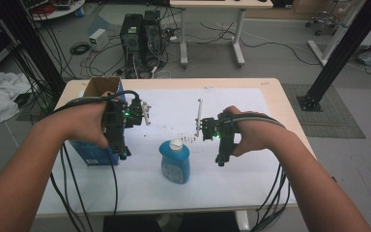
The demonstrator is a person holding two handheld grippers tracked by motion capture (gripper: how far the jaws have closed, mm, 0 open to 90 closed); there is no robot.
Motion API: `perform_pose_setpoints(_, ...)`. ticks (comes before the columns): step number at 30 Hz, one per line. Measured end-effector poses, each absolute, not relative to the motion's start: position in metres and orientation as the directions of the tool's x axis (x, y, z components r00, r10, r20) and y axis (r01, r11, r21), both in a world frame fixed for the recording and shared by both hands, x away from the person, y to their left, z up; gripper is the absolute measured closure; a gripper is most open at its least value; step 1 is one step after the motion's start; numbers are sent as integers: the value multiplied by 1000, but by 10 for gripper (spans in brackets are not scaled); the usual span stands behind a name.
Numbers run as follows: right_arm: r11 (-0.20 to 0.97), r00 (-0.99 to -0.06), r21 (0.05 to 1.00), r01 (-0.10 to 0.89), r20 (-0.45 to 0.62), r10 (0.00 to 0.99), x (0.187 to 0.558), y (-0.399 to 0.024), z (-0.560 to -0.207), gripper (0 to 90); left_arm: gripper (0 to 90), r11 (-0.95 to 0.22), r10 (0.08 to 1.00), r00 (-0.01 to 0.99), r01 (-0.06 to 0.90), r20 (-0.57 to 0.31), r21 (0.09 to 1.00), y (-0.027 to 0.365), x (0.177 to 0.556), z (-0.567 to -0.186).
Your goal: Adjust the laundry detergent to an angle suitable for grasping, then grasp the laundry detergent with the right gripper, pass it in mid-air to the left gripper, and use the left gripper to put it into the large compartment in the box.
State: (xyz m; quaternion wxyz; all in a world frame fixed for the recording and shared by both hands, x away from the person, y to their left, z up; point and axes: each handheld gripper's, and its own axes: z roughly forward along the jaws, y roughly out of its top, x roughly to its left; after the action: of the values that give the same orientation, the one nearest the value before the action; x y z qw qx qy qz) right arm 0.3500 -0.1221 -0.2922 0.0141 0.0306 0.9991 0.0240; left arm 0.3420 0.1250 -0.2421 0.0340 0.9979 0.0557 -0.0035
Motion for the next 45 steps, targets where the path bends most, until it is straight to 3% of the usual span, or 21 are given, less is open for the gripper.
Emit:
perform_pose_setpoints(30, 991, -992, 65, 117, -43, 120, 344, -130, -288, 130, 97, -992, 94, 995, 96, -30, 83, 132, 341, -248)
perform_pose_setpoints(45, 974, -985, 154, 168, -5, 171, 338, -143, -298, 130, 98, -992, 98, 995, 100, -37, 81, 134, 345, -253)
